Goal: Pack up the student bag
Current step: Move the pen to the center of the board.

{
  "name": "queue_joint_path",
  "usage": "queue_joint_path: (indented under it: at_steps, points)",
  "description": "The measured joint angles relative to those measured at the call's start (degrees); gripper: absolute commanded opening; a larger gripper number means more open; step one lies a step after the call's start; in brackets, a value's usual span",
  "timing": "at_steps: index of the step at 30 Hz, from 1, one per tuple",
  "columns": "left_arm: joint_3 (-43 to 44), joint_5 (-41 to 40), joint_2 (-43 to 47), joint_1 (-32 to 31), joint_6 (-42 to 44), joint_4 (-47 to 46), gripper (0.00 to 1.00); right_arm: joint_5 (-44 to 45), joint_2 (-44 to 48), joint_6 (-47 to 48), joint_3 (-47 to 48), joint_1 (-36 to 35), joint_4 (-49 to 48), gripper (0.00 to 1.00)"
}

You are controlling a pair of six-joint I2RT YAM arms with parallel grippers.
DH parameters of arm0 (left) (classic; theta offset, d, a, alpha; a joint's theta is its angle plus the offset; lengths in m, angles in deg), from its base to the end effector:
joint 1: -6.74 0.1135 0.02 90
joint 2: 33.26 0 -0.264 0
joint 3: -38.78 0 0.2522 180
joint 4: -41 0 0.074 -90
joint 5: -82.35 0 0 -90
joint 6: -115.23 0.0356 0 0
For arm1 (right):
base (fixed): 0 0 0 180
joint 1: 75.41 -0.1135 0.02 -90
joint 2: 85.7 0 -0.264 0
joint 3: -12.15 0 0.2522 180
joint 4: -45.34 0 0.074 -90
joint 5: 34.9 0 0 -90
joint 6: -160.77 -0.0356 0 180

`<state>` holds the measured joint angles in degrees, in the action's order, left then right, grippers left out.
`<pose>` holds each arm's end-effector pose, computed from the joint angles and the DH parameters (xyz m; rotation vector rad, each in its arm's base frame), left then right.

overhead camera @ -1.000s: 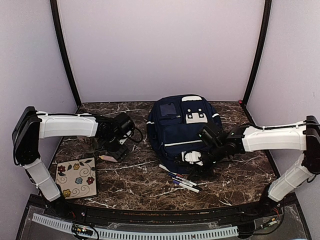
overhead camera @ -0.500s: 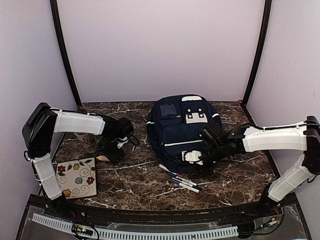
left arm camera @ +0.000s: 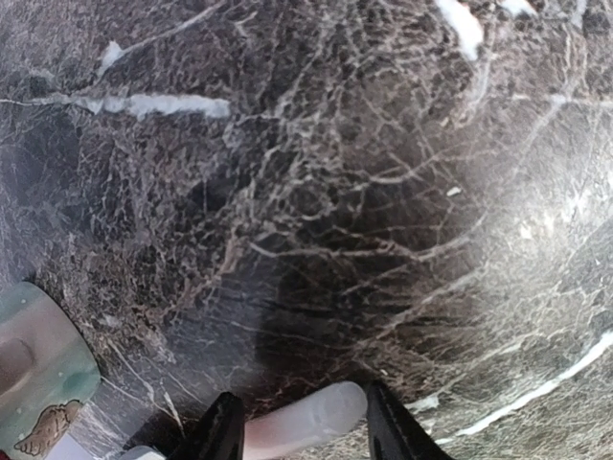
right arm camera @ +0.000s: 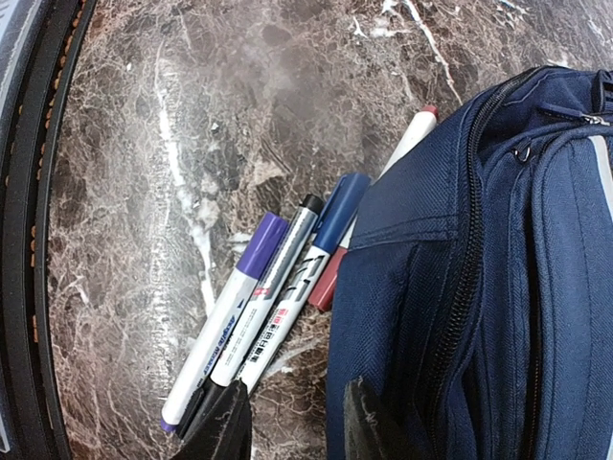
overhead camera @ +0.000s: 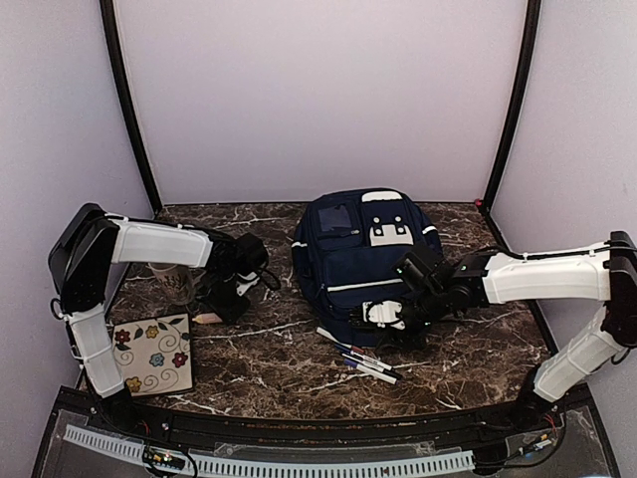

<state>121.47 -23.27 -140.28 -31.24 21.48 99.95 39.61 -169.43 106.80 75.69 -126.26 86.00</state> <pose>0.2737 -0.2015 0.1545 0.8366 2.7969 0.3131 0.1698 0.2236 0.1943 -1.8814 1.8511 0.4442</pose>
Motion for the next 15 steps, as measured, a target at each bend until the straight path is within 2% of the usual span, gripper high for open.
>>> queue_joint_path:
  at_steps: [9,15]
  points:
    - [-1.25,3.45,0.66,0.0,-1.11,-1.6,0.24,0.55,-0.22,0.13,0.0,0.0,0.04,0.29]
    - [-1.18,5.77,0.72,-0.35,-2.1,-1.79,0.2,1.88,-0.28,0.13,0.0,0.0,-0.02,0.26]
